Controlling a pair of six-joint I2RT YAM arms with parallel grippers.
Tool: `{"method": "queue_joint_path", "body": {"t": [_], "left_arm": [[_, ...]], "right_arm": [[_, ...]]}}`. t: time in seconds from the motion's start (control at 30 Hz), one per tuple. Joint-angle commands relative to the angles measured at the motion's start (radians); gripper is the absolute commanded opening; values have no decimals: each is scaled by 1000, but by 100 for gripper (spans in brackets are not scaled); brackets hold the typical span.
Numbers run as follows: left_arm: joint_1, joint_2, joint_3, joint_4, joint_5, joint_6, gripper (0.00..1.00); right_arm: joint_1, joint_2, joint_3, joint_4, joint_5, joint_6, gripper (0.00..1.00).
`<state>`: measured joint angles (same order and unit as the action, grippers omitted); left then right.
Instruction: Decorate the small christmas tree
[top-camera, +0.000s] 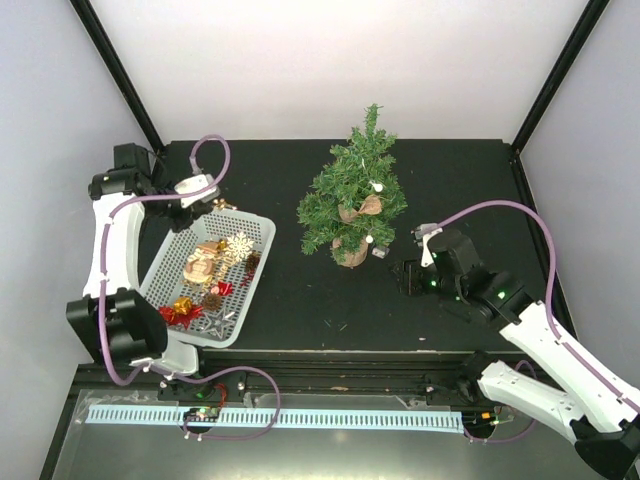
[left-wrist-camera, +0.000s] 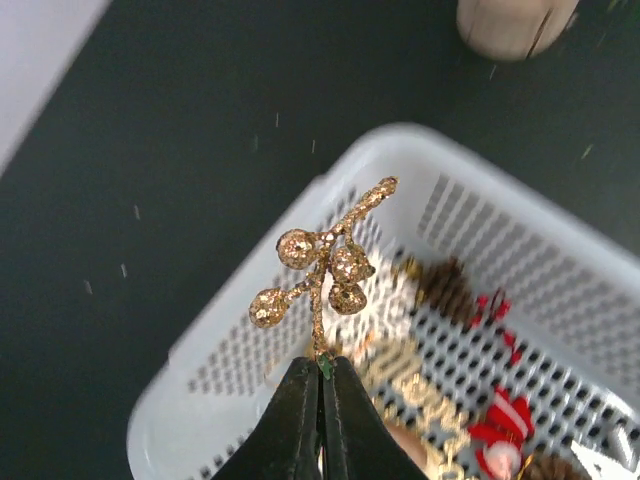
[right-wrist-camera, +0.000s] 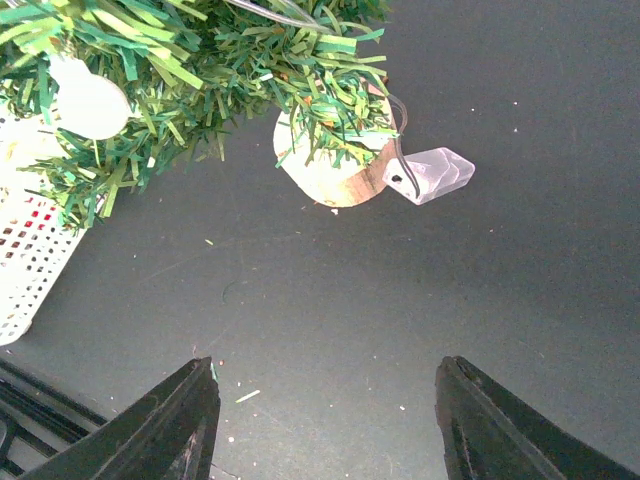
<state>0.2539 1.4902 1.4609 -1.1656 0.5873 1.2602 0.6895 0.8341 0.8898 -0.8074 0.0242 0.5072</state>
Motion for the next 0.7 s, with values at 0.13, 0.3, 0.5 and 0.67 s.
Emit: {"method": "queue_joint_path", "body": {"t": [0.13, 0.3, 0.5, 0.67], "left_arm": [[-248, -96, 86, 65, 180, -247, 2], [-329, -120, 102, 288, 202, -461, 2], [-423, -99, 107, 470, 135, -618, 2], [-526, -71, 123, 468, 52, -579, 2]], "right_arm": [[4, 18, 1, 27, 6, 7, 60], [3, 16, -3, 28, 10, 13, 60], [3, 20, -22, 43, -2, 27, 60], [3, 15, -38, 52, -4, 37, 60]]}}
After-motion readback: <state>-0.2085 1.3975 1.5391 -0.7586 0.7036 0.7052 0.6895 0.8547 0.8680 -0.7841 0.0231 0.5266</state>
